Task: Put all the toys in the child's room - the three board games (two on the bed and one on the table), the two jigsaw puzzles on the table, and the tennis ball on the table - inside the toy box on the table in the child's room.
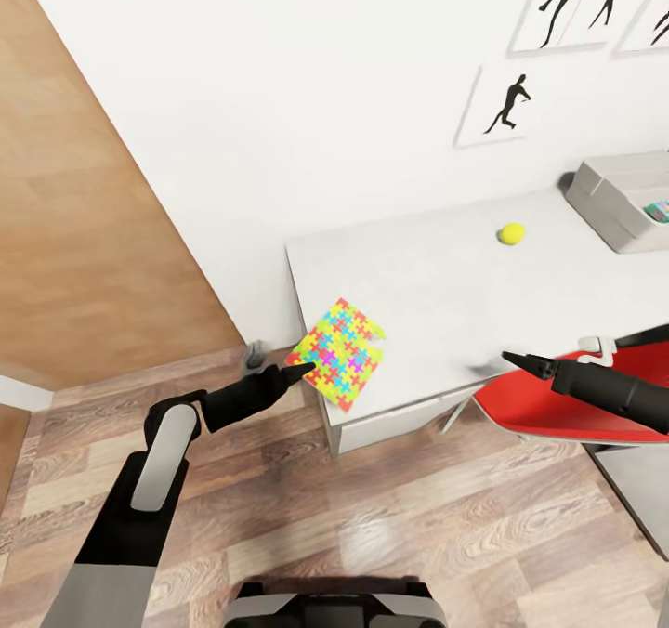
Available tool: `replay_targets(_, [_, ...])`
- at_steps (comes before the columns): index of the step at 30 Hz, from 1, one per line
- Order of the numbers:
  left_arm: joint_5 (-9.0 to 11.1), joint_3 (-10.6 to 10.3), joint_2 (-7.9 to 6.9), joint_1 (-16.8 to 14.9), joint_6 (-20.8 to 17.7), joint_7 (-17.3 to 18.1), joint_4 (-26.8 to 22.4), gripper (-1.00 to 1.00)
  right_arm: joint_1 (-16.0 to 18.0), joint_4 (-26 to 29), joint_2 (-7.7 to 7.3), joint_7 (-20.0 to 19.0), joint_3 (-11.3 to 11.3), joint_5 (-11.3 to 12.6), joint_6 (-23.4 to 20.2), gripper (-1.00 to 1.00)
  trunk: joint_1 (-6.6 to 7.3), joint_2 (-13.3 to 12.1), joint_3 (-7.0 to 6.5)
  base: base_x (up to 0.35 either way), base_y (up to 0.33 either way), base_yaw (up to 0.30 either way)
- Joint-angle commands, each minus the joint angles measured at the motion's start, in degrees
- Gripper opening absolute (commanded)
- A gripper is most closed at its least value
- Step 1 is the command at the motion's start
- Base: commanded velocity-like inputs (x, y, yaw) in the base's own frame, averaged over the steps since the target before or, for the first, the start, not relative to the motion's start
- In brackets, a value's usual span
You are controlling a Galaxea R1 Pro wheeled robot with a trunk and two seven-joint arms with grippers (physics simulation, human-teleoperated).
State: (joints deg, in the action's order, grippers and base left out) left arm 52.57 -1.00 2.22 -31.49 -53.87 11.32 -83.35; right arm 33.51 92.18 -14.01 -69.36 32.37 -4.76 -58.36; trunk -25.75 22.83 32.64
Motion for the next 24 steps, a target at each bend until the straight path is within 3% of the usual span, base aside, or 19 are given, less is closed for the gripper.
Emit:
replay_targets(1, [-0.21,0.10,-0.04,0.01,-0.33,0.31,-0.18,-1.00,0.05,0.03,0.01,-0.53,-0.13,-0.51,-0.38,1.00,-0.04,0.09,-0.02,0.000,0.000,-0.024])
replay_targets(11, [0.63,0.74,-0.34,0.73,-0.70,0.00,-0.95,-1.00,-0.21,0.02,0.03,-0.33,-1.33,-0.58,-0.32,1.00,-0.04,0.09,-0.93,0.000,0.000,-0.012])
replay_targets(24, [0.55,3.25,-0.38,1.14,-0.79,-0.15,-1.26,-1.00,-0.28,0.01,0.04,-0.01,-1.72,-0.60,-0.27,1.00,-0.04,0.09,-2.12,0.000,0.000,-0.002])
